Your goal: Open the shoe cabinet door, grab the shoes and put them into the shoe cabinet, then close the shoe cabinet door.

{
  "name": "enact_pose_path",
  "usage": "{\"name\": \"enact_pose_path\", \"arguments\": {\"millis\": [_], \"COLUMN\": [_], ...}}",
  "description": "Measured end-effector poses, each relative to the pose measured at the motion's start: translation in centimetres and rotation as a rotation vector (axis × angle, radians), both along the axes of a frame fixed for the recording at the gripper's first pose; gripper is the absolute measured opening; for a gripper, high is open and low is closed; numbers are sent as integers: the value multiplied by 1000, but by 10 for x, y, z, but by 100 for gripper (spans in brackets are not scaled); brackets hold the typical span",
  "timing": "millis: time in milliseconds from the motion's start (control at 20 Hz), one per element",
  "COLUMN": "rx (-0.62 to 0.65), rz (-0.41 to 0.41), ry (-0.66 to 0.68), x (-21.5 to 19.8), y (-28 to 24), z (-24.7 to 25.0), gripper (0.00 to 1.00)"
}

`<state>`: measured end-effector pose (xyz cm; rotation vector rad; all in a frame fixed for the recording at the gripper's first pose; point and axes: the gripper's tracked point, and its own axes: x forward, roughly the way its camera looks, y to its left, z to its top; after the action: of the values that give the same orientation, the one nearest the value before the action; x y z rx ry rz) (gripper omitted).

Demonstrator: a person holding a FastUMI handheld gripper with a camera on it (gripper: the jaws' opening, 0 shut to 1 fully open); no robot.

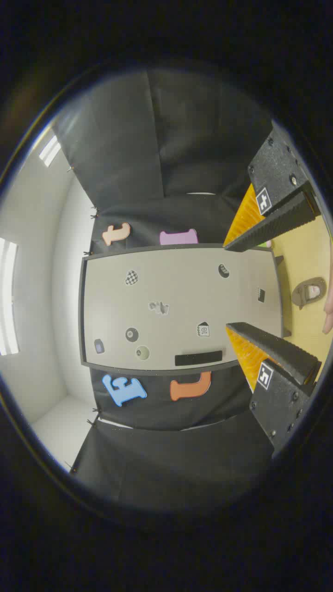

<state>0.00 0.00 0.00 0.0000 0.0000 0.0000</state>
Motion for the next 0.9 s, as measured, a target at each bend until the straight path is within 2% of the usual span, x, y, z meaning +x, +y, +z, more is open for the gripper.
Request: {"name": "enact_pose_path", "arguments": {"millis": [350, 550, 900], "rx": [-19, -52, -44], "rz": [37, 29, 108], "ry": [-8, -50, -73], "x": [4, 3, 19], "y": [1, 2, 34], "z": [0, 4, 11], "gripper": [100, 100, 100]}}
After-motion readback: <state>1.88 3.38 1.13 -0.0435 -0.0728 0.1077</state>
